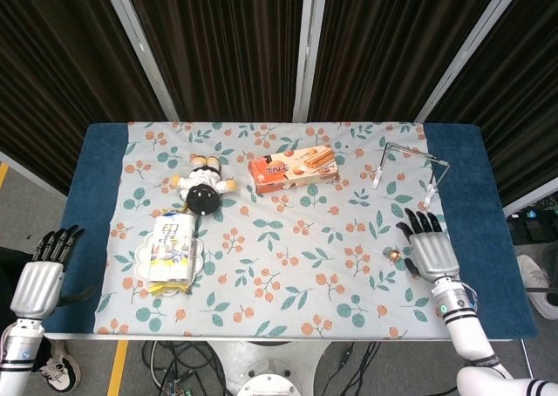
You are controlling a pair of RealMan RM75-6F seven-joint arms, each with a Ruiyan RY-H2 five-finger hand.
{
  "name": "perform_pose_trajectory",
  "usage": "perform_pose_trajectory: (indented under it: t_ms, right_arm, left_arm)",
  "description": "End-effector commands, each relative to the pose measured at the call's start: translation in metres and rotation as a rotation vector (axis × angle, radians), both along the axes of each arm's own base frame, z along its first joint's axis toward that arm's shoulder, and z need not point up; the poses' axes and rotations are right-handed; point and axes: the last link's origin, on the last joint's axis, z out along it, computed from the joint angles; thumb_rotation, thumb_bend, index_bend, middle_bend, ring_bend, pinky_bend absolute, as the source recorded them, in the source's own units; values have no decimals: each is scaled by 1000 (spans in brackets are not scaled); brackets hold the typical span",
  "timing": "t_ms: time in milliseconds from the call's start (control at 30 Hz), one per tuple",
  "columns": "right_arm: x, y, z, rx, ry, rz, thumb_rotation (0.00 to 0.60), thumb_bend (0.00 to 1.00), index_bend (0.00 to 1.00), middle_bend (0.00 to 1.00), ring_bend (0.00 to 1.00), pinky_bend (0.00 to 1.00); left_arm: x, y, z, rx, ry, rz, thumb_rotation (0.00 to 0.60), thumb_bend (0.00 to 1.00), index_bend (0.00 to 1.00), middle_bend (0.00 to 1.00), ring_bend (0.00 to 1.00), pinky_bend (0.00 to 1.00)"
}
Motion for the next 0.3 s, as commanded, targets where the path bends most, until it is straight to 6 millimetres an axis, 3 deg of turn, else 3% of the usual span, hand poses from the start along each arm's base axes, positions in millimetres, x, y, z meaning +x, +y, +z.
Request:
perform_pose_trajectory:
  t_ms: [33,167,300]
  right_arm:
    - [-11,30,34,-108,-40,3,600,153,37,0,0,0]
    - [-35,68,58,-231,-125,95,600,63,0,0,0,0]
    - [-71,104,67,-306,-142,87,600,42,0,0,0,0]
  left_arm:
    - [1,-1,1,7,1,-2,600,35,41,30,0,16]
    - [4,-2,4,22,11,-11,600,36,41,31,0,16]
    - [6,-2,9,37,35,-12,600,35,41,30,0,16]
